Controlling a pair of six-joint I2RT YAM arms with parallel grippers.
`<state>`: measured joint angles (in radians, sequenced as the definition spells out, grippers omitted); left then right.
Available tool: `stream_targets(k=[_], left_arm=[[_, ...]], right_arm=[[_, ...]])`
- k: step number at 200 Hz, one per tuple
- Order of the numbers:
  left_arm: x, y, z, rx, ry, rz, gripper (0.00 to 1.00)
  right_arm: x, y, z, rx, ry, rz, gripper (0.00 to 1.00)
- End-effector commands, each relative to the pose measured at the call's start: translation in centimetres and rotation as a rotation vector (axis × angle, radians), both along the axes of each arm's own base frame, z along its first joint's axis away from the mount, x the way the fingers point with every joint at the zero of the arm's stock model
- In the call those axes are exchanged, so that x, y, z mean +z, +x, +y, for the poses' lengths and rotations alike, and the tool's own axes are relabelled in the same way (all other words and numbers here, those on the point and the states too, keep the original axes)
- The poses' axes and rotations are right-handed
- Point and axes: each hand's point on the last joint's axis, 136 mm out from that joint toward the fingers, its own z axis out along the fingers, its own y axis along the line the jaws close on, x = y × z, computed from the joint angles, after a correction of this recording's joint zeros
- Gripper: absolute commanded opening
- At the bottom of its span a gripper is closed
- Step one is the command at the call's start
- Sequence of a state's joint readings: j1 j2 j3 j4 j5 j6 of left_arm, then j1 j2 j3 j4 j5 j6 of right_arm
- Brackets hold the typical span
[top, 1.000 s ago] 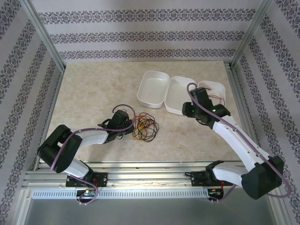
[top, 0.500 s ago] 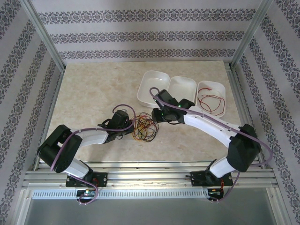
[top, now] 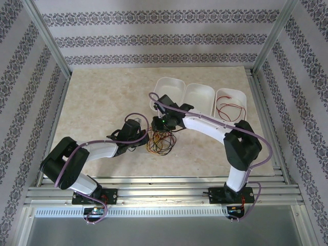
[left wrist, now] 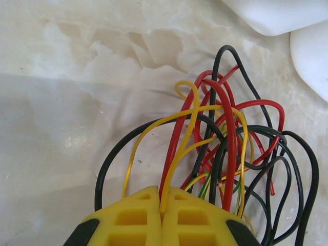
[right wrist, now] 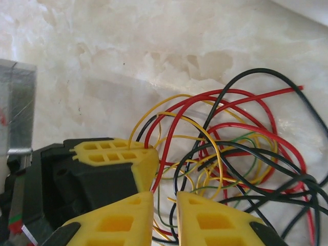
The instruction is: Untangle the cables
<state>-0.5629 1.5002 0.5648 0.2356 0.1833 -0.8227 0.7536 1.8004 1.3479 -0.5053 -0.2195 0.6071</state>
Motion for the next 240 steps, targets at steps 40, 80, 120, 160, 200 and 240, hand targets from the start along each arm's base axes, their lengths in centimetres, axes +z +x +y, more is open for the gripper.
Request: stream_targets(k=[40,80,120,160,200,240], left_arm=[[1.0,0.2,-0.8,-0.005,-0.054,-0.034,0.00],[0.9,0.1,-0.7,-0.002,-0.056,-0.034,0.00],[0.7,-0.1,-0.6,0.000,-0.056,-0.028,0.00],[0.8,0.1,-0.7,-0.001,-0.060,-0.033,0.00],[0.7,0.2,-0.9,-0.005,-0.061,-0.033,0.00],[0.7,0.2,-1.0,-0.008,-0.068,-0.032,0.00]], right_arm=[[-2.6,0.5,2.2,-0.051,0.118,0.139,0.17],[-3.2,0.7,2.3,-0.075,0.119,0.140,0.18],[-4.5,0.7,1.1,-0.120,0.077,0.154,0.26],[-4.9,0.6,1.2,-0.124,0.086,0.164,0.27],[-5.5,0.8,1.9,-0.126,0.105,0.182,0.25],[-6.1,1.0,2.1,-0.126,0.106,0.191,0.23]])
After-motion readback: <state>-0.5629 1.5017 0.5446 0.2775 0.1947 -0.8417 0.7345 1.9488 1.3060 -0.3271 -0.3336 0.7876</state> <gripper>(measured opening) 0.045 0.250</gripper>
